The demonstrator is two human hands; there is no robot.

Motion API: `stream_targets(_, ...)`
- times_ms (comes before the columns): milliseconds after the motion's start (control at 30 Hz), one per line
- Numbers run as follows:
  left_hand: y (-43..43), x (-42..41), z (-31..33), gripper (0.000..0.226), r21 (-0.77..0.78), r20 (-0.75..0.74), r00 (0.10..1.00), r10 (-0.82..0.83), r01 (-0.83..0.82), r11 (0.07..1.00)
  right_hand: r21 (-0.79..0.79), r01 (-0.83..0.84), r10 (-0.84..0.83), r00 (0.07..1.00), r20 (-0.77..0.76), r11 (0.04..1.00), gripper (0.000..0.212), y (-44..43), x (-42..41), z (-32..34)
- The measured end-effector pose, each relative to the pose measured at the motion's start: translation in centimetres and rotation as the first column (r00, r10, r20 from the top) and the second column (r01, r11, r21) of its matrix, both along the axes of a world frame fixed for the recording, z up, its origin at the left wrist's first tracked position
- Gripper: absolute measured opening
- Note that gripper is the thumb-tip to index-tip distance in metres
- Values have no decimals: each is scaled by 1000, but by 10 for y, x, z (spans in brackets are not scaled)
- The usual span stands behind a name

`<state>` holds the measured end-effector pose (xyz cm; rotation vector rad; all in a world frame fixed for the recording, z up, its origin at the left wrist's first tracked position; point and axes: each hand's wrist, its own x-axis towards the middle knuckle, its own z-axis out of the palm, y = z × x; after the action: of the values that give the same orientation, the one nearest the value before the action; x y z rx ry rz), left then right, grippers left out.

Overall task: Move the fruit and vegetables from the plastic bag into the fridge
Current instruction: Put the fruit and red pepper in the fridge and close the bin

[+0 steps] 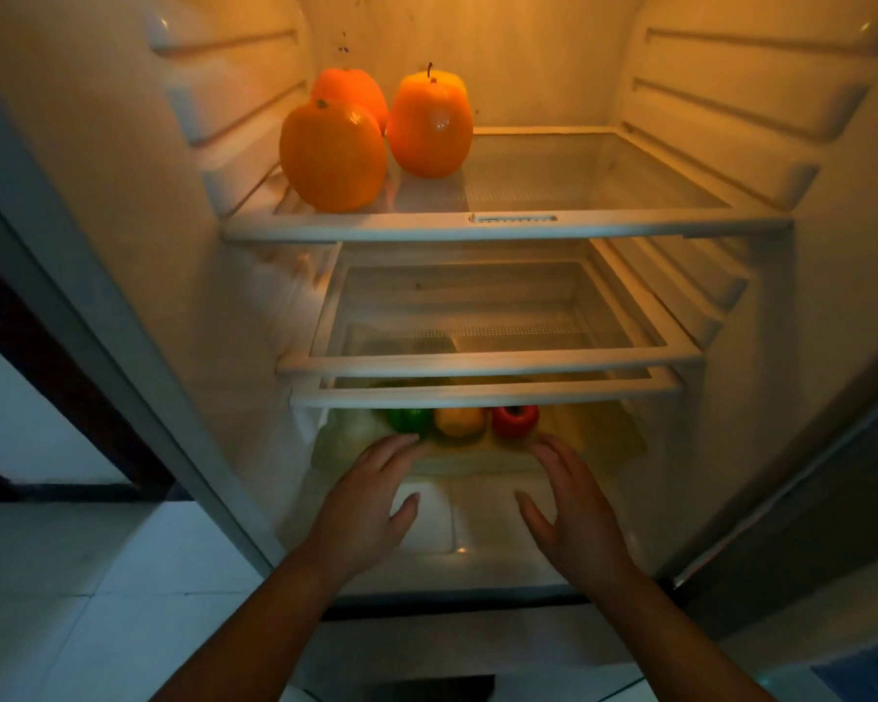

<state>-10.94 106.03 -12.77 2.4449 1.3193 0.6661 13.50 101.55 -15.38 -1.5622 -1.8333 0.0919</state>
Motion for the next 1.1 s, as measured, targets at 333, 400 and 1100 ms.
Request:
stream_targets(333,-32,-11,88,38,73,125,989,-77,68,995,181,27,-8,994,-105,983,43,-42,-15,93)
stream_targets(400,-45,-5,87,40,39,121,985,-124,120,992,162,49,-33,994,-103,986,42,-69,-13,93)
stream_targets(1100,-274,85,38,31,-152,73,971,-227,236,960,-87,362,-370,923,-102,928,39,-366,56,59)
